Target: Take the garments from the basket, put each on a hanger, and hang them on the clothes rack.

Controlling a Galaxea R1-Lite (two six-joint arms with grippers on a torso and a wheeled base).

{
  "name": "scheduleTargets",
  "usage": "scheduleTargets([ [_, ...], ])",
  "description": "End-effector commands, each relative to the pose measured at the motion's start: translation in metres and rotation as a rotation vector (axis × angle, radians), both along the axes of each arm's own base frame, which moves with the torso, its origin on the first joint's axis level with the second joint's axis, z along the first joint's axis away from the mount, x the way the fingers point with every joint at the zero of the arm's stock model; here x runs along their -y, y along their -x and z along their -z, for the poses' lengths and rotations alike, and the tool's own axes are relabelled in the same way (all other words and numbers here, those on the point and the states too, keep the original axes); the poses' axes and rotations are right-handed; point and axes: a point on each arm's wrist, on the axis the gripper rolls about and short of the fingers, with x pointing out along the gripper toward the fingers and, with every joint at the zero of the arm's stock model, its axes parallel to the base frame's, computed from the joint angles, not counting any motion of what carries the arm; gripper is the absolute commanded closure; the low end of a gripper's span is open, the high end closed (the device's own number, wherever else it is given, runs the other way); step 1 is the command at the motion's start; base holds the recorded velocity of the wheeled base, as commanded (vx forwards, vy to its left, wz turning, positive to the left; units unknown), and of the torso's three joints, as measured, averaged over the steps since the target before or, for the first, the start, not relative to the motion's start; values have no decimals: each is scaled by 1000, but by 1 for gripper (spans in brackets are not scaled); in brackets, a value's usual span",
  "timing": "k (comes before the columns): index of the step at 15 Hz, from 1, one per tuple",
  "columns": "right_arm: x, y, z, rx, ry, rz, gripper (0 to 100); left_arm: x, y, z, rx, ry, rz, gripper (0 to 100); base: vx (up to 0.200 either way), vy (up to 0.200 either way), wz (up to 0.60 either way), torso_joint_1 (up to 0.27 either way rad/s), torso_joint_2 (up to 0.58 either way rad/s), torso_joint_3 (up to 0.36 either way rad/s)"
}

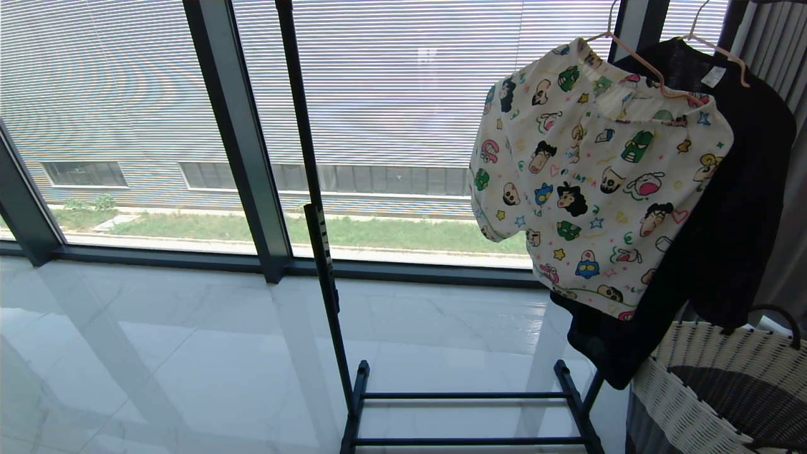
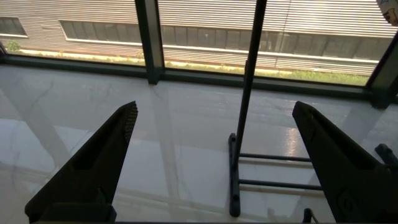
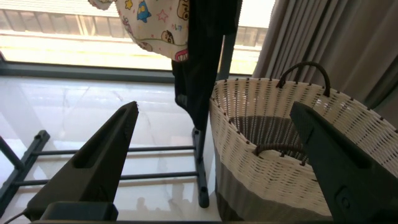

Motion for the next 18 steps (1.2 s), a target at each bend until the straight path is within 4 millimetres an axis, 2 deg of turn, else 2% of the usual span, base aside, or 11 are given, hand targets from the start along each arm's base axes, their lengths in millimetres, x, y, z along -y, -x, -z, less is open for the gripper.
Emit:
scheduleTargets([
  [1, 0, 0, 0, 0, 1, 0, 0, 0, 0, 0, 0, 0, -1, 0, 0, 0, 0, 0, 0, 0],
  [18, 0, 0, 0, 0, 1, 0, 0, 0, 0, 0, 0, 0, -1, 0, 0, 0, 0, 0, 0, 0],
])
